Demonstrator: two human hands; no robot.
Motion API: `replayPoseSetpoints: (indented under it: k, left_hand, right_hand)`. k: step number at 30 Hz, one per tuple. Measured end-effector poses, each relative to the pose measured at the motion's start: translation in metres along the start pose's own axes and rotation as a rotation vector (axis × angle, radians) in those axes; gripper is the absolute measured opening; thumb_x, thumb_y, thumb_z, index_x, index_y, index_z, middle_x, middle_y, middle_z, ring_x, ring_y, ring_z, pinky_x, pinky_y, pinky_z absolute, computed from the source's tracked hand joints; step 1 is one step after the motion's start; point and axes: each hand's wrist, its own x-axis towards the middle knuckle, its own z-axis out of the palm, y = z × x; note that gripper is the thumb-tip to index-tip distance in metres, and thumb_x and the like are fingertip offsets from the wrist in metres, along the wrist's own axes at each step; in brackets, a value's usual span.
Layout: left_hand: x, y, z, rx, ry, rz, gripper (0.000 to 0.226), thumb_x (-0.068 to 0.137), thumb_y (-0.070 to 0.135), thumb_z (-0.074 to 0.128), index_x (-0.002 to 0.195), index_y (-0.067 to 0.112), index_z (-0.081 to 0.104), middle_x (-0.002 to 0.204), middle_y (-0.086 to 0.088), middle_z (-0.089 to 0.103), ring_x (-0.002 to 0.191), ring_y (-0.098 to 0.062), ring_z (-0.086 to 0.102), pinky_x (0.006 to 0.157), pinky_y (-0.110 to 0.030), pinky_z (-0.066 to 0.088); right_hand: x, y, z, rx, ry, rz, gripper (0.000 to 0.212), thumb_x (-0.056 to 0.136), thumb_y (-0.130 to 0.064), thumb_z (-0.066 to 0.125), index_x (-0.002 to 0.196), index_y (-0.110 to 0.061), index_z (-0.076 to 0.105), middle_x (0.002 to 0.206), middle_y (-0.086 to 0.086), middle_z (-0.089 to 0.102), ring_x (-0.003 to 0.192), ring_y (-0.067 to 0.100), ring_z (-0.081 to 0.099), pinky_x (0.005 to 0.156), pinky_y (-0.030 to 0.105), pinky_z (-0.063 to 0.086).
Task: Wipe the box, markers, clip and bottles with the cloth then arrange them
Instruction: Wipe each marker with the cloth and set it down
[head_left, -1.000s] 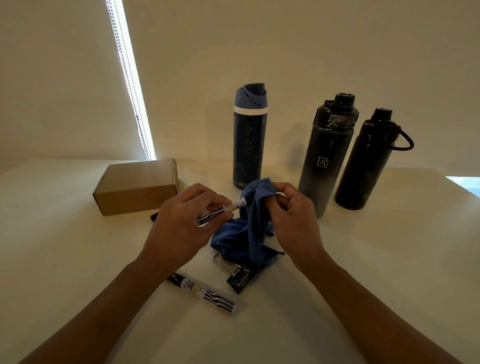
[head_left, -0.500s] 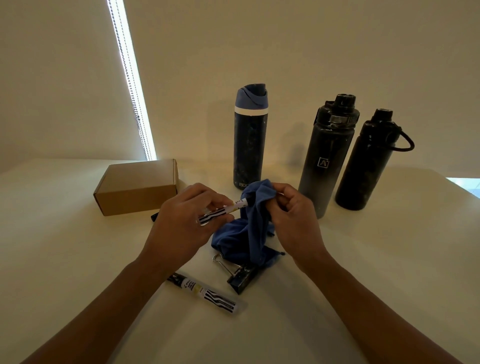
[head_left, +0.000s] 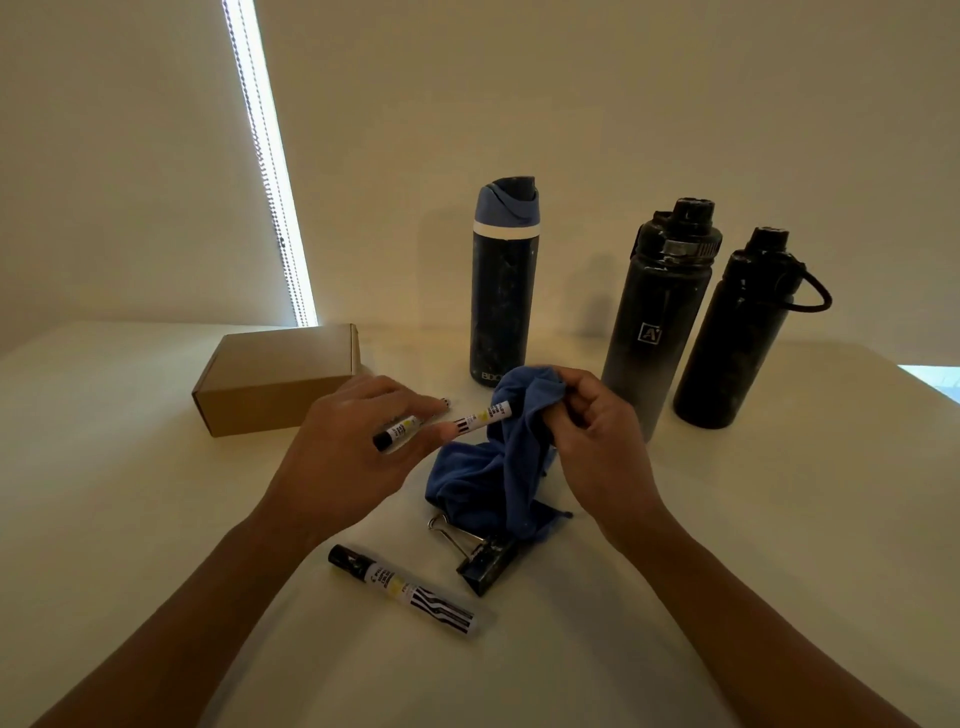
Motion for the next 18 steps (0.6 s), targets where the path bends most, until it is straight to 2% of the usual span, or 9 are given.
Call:
replayPoseSetpoints:
  k: [2, 5, 9, 12, 15, 18]
  left_hand:
    - [-0.001, -0.001, 0.002, -0.003, -0.044, -0.001, 0.028, 0.092, 0.050, 0.071, 0.111, 0.030, 0.079, 0.097, 0.018, 0.071, 0.086, -0.001, 0.061, 0.069, -0.029, 0.056]
    - [-0.002, 0.000, 0.007, -0.019, -0.037, 0.009, 0.025, 0.093, 0.049, 0.072, 0.106, 0.029, 0.080, 0.093, 0.018, 0.070, 0.085, -0.002, 0.059, 0.069, -0.030, 0.054]
    - [-0.001, 0.004, 0.010, 0.001, -0.018, 0.022, 0.030, 0.094, 0.054, 0.070, 0.105, 0.027, 0.078, 0.095, 0.019, 0.068, 0.087, -0.003, 0.057, 0.072, -0.029, 0.051]
    - [0.000, 0.009, 0.006, -0.086, -0.034, -0.077, 0.036, 0.087, 0.057, 0.074, 0.113, 0.034, 0.072, 0.101, 0.026, 0.064, 0.091, 0.001, 0.061, 0.072, -0.017, 0.052]
    - [-0.003, 0.004, 0.006, -0.173, -0.198, -0.272, 0.051, 0.072, 0.065, 0.081, 0.114, 0.040, 0.066, 0.099, 0.024, 0.065, 0.094, 0.007, 0.061, 0.070, -0.009, 0.050]
    - [-0.006, -0.001, 0.012, -0.170, -0.343, -0.289, 0.050, 0.069, 0.066, 0.080, 0.111, 0.040, 0.074, 0.098, 0.022, 0.069, 0.092, 0.007, 0.064, 0.073, -0.013, 0.054]
  right_hand:
    - [0.000, 0.000, 0.002, 0.033, 0.007, 0.002, 0.027, 0.101, -0.011, 0.054, 0.127, -0.010, 0.058, 0.113, 0.002, 0.069, 0.100, 0.010, 0.068, 0.087, 0.022, 0.057]
    - [-0.003, 0.000, 0.005, 0.070, 0.019, 0.007, 0.032, 0.097, -0.019, 0.061, 0.129, -0.018, 0.059, 0.115, -0.006, 0.071, 0.104, 0.006, 0.068, 0.090, 0.028, 0.057]
    - [-0.005, -0.004, 0.006, 0.100, 0.052, -0.003, 0.028, 0.096, -0.023, 0.063, 0.123, -0.022, 0.062, 0.110, -0.009, 0.072, 0.102, 0.005, 0.069, 0.087, 0.028, 0.058]
    - [-0.002, -0.011, 0.001, 0.129, 0.082, -0.028, 0.022, 0.098, -0.023, 0.059, 0.120, -0.021, 0.063, 0.103, -0.008, 0.073, 0.095, 0.007, 0.071, 0.079, 0.022, 0.058]
    - [0.000, -0.016, -0.005, 0.147, 0.094, -0.045, 0.018, 0.099, -0.022, 0.058, 0.116, -0.027, 0.062, 0.100, -0.010, 0.073, 0.093, 0.007, 0.071, 0.074, 0.018, 0.056]
    - [-0.002, -0.018, -0.007, 0.138, 0.108, -0.065, 0.017, 0.098, -0.024, 0.059, 0.114, -0.030, 0.062, 0.100, -0.016, 0.073, 0.094, 0.002, 0.070, 0.073, 0.016, 0.055]
